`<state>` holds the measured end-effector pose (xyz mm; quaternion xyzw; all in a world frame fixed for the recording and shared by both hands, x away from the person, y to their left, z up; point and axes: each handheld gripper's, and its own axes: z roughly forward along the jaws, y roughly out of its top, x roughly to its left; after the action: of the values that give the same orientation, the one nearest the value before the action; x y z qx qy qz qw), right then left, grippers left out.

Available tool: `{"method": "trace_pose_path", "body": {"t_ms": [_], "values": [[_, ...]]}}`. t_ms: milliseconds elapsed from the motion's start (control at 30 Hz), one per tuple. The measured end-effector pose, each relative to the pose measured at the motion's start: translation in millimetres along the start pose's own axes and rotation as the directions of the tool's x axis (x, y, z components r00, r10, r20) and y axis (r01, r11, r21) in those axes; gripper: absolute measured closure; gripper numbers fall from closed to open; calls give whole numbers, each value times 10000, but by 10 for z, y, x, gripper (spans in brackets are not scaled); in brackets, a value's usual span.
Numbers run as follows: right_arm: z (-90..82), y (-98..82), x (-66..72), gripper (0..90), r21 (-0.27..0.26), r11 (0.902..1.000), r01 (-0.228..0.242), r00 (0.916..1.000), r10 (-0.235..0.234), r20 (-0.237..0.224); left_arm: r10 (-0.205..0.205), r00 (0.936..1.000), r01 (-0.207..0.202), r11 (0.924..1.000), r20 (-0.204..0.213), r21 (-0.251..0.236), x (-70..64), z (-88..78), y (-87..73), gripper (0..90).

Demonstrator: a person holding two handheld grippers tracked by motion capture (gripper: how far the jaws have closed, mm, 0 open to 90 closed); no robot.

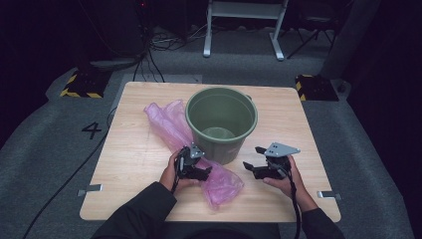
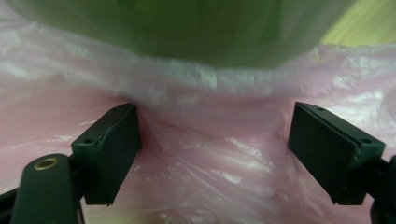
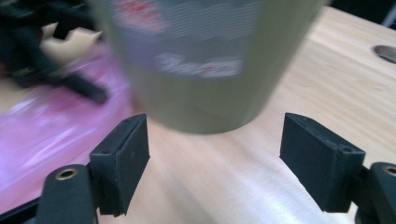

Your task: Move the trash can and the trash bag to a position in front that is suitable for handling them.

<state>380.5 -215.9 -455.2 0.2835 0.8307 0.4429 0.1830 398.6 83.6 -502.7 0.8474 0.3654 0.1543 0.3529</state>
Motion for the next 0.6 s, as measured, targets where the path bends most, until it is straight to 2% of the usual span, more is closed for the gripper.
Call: {"method": "trace_pose_path", "body": {"t_ms": [100, 167, 267, 367, 433, 500, 533, 600], "values": [[-23, -36, 80, 240, 208, 9994, 266, 9994, -261, -218, -131, 9999, 131, 9999, -31, -47, -16, 80, 74, 159], [-25, -49, 88, 240, 242, 9992, 314, 9993, -308, -232, -36, 10000, 36, 10000, -83, -20, -16, 100, 100, 160], [-18, -94, 67, 241, 374, 9991, 190, 9993, -177, -341, -86, 9999, 86, 10000, -91, -17, -34, 165, 164, 160], [-17, -129, 41, 249, 482, 9988, 15, 9992, 5, -399, -6, 9992, 3, 10000, -406, -92, -55, 231, 233, 160], [-34, -147, 69, 296, 712, 9971, 261, 9988, -232, -421, 103, 9980, -115, 9998, -627, -191, -79, 261, 265, 166], [-39, -149, 85, 296, 726, 9970, 280, 9984, -243, -504, 259, 9967, -279, 9993, -773, -256, -99, 275, 279, 166], [-44, -153, 122, 294, 760, 9968, 257, 9969, -199, -763, 282, 9975, -296, 9994, -654, -203, -98, 256, 286, 180], [-31, -161, 165, 290, 843, 9961, 247, 9954, -167, -946, 188, 9984, -207, 9992, -535, -356, -88, 192, 298, 194]]}}
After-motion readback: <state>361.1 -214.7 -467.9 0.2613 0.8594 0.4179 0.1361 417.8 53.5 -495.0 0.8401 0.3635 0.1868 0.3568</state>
